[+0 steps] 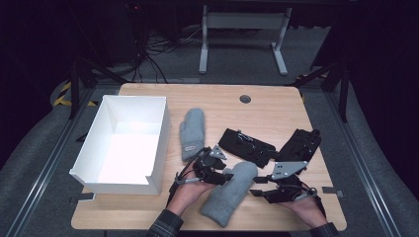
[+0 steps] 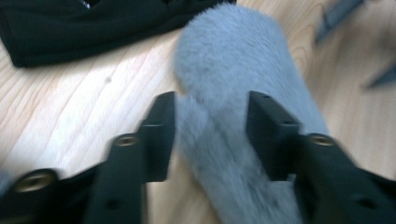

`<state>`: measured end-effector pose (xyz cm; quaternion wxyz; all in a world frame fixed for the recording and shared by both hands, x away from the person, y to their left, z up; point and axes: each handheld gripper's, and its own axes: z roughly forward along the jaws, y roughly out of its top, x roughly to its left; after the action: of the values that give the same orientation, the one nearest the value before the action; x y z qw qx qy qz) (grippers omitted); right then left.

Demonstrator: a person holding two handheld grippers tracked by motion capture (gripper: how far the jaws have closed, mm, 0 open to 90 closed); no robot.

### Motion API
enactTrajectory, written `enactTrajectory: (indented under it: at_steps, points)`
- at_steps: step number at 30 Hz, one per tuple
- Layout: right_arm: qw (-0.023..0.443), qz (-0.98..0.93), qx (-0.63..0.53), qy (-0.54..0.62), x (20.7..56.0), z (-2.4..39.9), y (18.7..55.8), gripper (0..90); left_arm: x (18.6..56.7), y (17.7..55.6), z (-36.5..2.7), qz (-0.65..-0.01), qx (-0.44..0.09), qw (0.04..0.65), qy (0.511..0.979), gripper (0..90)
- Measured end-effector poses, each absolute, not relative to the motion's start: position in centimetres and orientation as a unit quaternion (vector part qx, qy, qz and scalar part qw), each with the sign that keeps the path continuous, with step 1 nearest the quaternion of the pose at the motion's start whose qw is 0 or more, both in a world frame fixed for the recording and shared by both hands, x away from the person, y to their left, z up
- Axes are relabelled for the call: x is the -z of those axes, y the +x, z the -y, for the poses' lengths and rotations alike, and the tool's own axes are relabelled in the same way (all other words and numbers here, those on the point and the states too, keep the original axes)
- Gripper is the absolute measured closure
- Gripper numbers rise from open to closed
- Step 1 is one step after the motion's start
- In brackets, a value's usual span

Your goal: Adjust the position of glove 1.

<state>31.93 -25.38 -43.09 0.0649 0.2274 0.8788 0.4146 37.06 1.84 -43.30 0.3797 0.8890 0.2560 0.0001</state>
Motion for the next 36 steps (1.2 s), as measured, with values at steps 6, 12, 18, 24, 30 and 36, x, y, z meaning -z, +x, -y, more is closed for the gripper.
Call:
enactTrajectory:
  at_steps: [6,12,18,24,30,36]
  points:
    - [0.130,-0.857,-0.408,0.286,43.9,28.6,31.1,22.3,43.8,34.5,-2.2,-0.246,0.024,0.386,0.889,33.2]
    - [0.159,-0.857,-0.375,0.315,45.2,30.1,30.9,18.9,44.3,32.1,-1.5,-0.238,0.005,0.373,0.897,24.0]
    - [0.165,-0.857,-0.369,0.319,45.6,30.0,31.1,15.4,45.3,31.7,-0.9,-0.236,0.000,0.356,0.904,16.1]
    - [0.163,-0.859,-0.359,0.327,46.0,30.2,31.3,15.3,45.5,33.1,-2.3,-0.212,0.006,0.354,0.911,19.8]
    - [0.158,-0.863,-0.350,0.327,46.2,30.1,31.4,15.3,45.2,34.1,-4.1,-0.229,0.000,0.356,0.906,19.5]
    - [0.154,-0.868,-0.342,0.325,46.6,29.9,31.5,14.4,43.4,34.5,-4.7,-0.250,-0.022,0.376,0.892,19.5]
